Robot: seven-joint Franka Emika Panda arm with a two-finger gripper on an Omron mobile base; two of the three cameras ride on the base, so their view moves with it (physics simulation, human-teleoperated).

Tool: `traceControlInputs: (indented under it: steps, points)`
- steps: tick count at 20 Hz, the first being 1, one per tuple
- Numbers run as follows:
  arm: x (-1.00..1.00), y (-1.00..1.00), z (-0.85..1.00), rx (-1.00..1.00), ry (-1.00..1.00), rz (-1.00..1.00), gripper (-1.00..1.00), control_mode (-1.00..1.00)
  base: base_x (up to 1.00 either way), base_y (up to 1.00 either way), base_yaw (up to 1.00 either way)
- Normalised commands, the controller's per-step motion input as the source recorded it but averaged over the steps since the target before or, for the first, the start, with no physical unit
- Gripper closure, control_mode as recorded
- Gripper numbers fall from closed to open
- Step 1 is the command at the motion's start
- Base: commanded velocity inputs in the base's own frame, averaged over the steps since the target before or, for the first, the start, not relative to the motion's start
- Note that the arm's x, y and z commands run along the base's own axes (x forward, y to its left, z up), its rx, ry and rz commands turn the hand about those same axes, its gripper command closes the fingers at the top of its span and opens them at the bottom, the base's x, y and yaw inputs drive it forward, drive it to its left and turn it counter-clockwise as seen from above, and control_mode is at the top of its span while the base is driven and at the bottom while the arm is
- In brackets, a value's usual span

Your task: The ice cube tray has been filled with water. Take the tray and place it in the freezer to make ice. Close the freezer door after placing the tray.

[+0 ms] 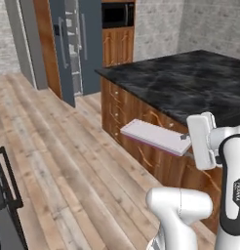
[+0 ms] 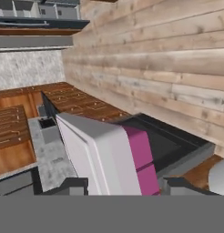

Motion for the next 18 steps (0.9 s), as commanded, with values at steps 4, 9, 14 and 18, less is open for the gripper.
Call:
traceControlInputs:
  steps: [4, 9, 14, 18]
  points:
    - [0.00, 0.00, 0.00, 0.00, 0.00, 0.00, 1.00, 1.00, 1.00, 0.00, 0.00]
    - [0.00, 0.00, 0.00, 0.00, 0.00, 0.00, 1.00, 1.00, 1.00, 0.00, 0.00]
    - [0.00, 0.00, 0.00, 0.00, 0.00, 0.00, 1.00, 1.00, 1.00, 0.00, -0.06]
    - [0.00, 0.00, 0.00, 0.00, 0.00, 0.00, 1.00, 1.00, 0.94, 0.01, -0.11]
